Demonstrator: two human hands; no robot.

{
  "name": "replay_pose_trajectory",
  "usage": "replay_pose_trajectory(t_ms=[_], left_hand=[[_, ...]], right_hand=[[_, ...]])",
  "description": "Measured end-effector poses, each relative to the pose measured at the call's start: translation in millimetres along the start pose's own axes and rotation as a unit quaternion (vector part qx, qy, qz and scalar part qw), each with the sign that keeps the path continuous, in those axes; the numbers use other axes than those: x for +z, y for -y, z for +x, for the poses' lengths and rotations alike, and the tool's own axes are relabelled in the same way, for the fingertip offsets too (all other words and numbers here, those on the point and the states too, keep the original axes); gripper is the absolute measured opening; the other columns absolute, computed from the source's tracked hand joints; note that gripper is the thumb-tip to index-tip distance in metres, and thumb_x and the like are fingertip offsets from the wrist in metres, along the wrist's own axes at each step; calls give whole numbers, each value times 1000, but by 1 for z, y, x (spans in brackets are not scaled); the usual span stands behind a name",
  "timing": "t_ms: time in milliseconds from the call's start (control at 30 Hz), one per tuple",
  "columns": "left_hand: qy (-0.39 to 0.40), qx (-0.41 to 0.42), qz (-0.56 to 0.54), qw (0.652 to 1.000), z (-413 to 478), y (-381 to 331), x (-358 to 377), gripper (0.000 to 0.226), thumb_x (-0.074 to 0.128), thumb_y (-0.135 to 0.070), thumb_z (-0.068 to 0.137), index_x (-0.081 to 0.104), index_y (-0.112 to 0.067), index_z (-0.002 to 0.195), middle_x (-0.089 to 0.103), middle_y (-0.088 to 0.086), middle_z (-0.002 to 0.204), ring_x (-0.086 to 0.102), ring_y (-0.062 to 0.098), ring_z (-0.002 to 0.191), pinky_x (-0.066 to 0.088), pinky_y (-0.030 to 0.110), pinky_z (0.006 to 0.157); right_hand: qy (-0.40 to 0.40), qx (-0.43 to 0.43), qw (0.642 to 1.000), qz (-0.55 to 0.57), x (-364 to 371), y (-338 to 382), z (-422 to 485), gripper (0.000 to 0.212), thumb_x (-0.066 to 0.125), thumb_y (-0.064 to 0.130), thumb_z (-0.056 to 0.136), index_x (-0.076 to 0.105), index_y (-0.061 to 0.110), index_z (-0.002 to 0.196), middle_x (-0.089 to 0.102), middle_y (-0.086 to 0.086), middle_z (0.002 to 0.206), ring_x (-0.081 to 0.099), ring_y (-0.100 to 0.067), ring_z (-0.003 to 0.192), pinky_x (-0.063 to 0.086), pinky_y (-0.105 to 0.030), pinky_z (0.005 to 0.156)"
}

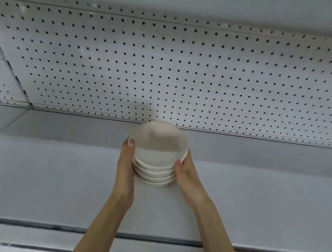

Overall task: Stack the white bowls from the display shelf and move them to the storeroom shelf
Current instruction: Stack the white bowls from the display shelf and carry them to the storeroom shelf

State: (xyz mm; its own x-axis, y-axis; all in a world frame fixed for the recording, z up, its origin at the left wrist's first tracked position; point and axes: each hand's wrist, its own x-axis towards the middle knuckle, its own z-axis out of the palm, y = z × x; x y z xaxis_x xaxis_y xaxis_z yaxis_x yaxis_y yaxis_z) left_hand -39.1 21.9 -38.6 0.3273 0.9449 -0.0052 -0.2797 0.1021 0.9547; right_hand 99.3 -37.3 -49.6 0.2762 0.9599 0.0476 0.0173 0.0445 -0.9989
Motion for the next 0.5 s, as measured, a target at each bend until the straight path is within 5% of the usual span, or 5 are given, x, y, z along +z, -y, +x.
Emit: replay_pose_trajectory(t_ms=[167, 333, 500], left_hand=[[24, -12, -30, 999, -3, -5, 2, 70, 50, -64, 80, 52, -20, 135, 62, -1, 132, 55, 15, 125, 38, 43, 110], [29, -26, -47, 998, -13, -11, 4, 52, 50, -55, 81, 53, -32, 127, 63, -3, 129, 56, 17, 124, 42, 40, 104], [125, -25, -51, 991, -27, -23, 41, 66, 56, -60, 73, 53, -24, 128, 63, 4, 130, 58, 19, 122, 44, 42, 102]], right_hand=[[-43, -1, 999, 3, 13, 3, -10, 53, 44, 25, 85, 30, 35, 136, 50, 27, 127, 48, 17, 115, 37, -3, 88], [-99, -17, 995, 20, 22, 21, -30, 57, 56, 34, 78, 37, 32, 133, 55, 21, 124, 53, 11, 113, 40, -5, 87], [-202, -54, 977, 32, 0, 39, -70, 69, 59, 36, 76, 35, 23, 140, 57, 28, 121, 53, 11, 113, 41, -4, 86]])
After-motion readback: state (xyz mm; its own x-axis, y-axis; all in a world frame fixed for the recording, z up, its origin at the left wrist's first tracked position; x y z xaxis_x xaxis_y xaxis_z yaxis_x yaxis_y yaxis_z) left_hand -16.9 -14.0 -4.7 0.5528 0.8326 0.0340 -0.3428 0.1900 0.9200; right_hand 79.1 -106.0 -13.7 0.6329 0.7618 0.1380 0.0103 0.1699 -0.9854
